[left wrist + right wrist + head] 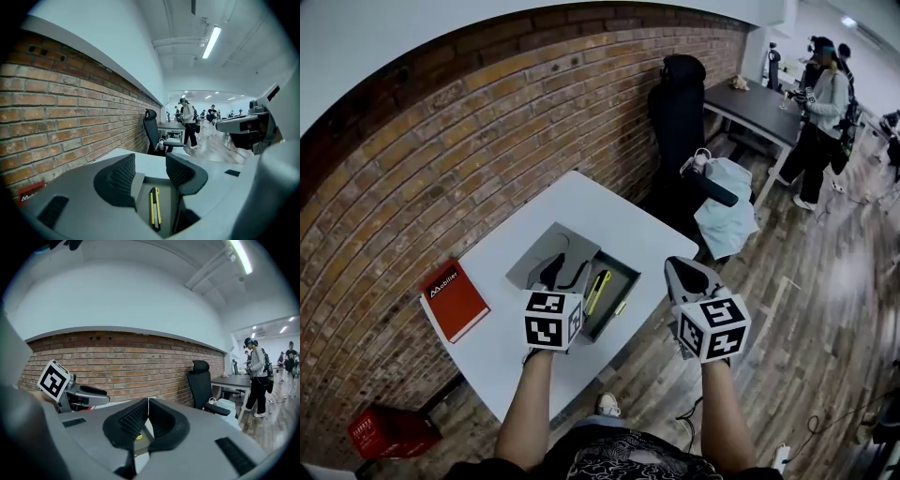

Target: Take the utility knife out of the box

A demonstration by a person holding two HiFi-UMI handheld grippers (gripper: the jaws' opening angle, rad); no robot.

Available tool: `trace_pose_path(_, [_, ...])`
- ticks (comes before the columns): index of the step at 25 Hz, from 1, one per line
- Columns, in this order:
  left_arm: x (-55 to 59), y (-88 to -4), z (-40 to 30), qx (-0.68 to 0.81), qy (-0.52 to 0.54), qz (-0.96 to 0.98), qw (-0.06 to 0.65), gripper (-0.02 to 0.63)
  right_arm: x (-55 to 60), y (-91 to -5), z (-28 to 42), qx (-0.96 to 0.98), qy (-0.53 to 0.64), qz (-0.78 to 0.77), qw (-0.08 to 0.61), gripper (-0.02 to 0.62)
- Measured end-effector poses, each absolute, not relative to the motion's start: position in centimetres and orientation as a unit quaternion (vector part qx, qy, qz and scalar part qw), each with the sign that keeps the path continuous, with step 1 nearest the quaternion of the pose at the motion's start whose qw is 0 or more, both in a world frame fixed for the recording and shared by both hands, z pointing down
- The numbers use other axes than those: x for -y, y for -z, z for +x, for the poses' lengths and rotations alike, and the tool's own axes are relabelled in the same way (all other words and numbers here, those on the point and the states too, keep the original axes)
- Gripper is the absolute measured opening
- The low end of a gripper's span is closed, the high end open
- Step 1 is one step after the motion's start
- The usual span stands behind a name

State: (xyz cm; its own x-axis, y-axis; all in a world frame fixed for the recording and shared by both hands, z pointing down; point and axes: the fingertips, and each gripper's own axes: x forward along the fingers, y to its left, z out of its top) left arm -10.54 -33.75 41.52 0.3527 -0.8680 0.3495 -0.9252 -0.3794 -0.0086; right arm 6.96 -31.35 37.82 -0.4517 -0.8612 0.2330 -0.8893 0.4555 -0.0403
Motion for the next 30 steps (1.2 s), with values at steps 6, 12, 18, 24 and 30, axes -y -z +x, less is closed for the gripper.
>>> trace_pose_path(6, [37.0,-41.9,-11.1,0.539,-0.155,0.822,0.098,0.204,34.6,-37.6,6.1,0.844,-0.079,0.522,0.090,0.021])
trace_pose_path(12, [38.5,-43.0,-11.0,0.526,-0.162,0.828,0.103,0.204,35.9,-37.6,5.6,0.844,-0.068,0.524,0.096,0.020])
trace_pose_path(18, [39.0,-43.8,-10.0,0.519,-0.167,0.832,0.106,0.204,36.3,-38.6,6.1,0.845,-0.079,0.521,0.092,0.021])
trace_pose_path(24, [39.3,-44.7,-9.9,0.524,-0.175,0.826,0.113,0.204,37.1,-39.0,5.9,0.854,-0.079,0.506,0.089,0.021])
trace_pose_path(30, [39.4,-46.4,-9.2,0.516,-0.199,0.824,0.122,0.204,37.9,-39.5,5.6,0.862,-0.083,0.491,0.093,0.021])
